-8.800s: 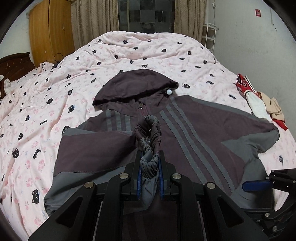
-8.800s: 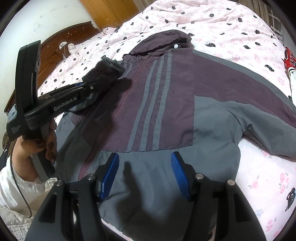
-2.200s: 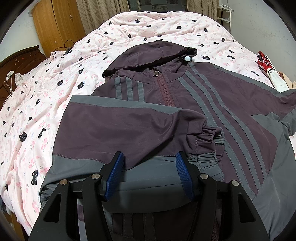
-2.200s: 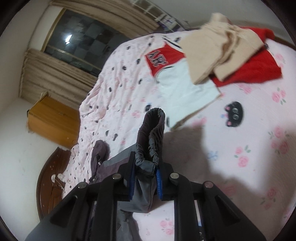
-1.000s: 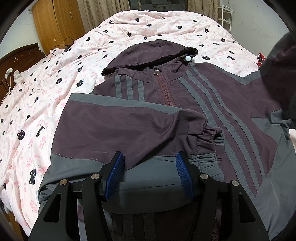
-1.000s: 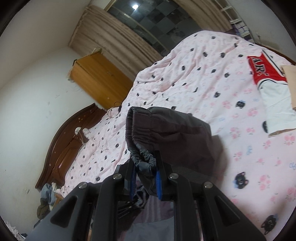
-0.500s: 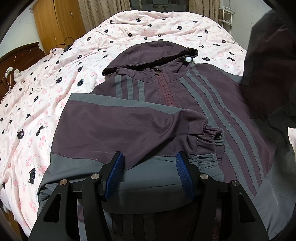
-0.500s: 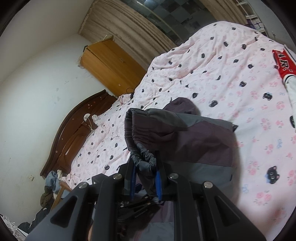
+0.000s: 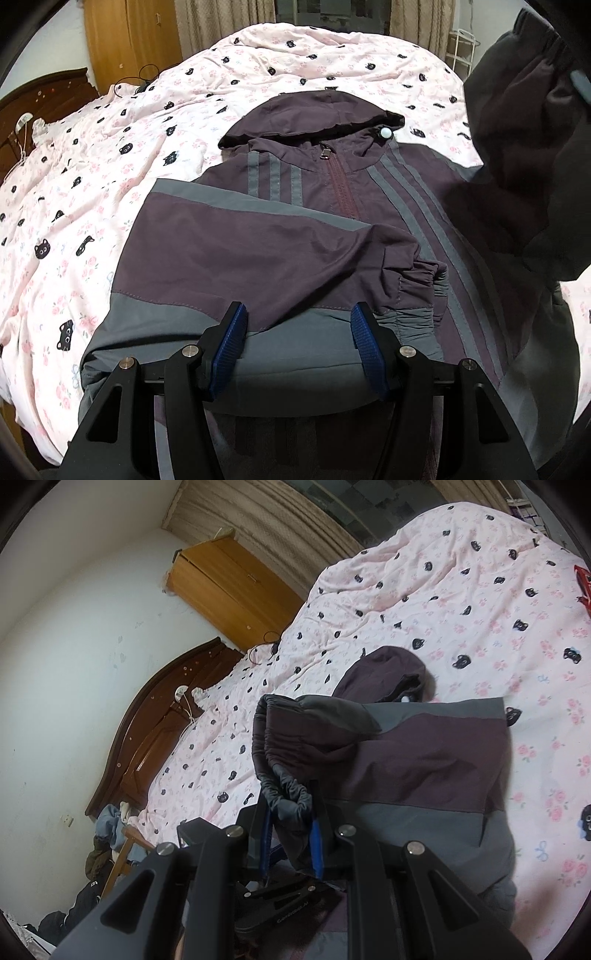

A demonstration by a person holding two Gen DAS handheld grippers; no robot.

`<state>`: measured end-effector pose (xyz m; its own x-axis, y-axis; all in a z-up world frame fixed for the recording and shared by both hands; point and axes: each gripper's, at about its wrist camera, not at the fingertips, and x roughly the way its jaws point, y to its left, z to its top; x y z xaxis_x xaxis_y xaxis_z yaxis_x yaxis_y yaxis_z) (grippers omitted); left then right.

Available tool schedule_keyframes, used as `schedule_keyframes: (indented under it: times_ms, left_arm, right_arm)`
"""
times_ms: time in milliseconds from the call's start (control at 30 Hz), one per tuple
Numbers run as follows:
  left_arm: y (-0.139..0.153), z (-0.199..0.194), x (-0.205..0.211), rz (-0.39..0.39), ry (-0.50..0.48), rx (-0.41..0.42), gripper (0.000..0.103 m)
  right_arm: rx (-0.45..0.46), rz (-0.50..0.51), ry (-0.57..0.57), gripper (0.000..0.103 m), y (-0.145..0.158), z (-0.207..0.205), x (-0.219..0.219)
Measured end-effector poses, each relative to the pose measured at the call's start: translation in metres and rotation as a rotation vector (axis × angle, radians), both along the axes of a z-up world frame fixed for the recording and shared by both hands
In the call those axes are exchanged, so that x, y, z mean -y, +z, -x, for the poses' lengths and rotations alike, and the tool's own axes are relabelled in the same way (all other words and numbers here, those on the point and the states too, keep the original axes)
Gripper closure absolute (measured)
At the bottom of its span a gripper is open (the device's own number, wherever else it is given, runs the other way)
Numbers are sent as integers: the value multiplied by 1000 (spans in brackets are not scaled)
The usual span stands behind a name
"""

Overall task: Fold clothes
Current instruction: 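Lift the sleeve with the right gripper and fold it across the jacket body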

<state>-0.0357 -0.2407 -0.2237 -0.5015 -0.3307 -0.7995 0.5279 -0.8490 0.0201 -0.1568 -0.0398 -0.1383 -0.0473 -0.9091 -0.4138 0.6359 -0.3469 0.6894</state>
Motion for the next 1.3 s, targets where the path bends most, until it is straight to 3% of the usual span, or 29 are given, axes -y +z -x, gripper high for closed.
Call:
schedule_keyframes:
  times_ms: [500, 933, 1300]
  left_arm:
    - [18, -37, 21, -17, 78, -73, 49]
    - [19, -56, 32, 1, 104, -71, 49]
    - [27, -60, 41, 18, 139, -83, 49]
  right_arm:
    - [24, -71, 118, 85, -29, -24, 37]
    - [28, -153, 206, 85, -56, -49, 65]
    - [25, -258, 209, 85, -79, -54, 78]
